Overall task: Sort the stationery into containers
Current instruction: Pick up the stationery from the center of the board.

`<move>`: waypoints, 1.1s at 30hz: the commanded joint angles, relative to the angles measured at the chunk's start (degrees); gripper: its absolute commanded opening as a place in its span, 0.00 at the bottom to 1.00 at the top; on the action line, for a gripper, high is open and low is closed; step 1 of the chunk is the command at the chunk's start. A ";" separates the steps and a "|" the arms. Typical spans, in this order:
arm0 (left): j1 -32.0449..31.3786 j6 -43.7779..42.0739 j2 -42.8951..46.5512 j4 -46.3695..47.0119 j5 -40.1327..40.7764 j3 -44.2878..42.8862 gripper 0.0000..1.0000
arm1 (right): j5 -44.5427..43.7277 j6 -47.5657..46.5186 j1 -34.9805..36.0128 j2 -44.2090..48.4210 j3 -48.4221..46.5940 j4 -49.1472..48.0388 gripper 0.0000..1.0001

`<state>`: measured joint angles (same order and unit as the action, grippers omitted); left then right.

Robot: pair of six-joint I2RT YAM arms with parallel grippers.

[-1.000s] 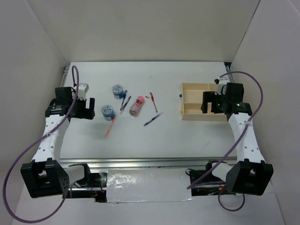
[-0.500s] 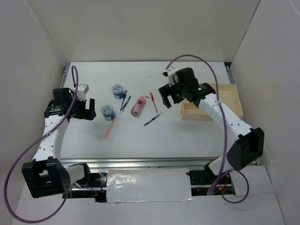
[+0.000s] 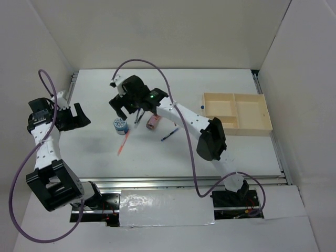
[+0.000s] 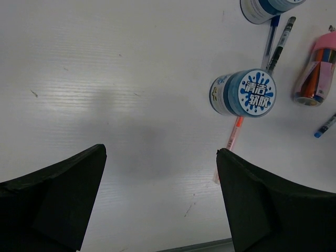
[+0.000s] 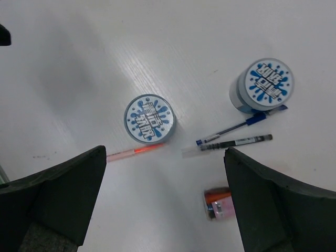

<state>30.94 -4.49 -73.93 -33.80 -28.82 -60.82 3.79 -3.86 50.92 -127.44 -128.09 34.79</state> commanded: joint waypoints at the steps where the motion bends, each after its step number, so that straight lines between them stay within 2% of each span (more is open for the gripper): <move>1: 1.67 -2.27 1.15 -1.79 -3.00 -0.71 0.99 | 0.08 1.66 1.73 -4.13 -5.50 -0.85 1.00; 12: 1.93 -4.91 6.96 -0.21 -1.68 6.06 0.99 | 1.39 3.68 2.96 -13.45 -8.49 -3.23 1.00; 29: 2.02 -4.65 5.64 1.46 -0.27 7.55 0.99 | 3.15 3.77 3.49 -19.69 -10.60 -5.52 1.00; 33: 1.93 -4.39 5.38 2.25 -0.27 8.26 0.99 | 2.98 5.44 3.49 -19.78 -10.69 -5.69 0.96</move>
<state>32.67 -7.77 -68.16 -33.58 -28.71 -53.01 6.31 0.30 53.82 -147.02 -135.46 32.84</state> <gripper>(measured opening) 0.993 0.968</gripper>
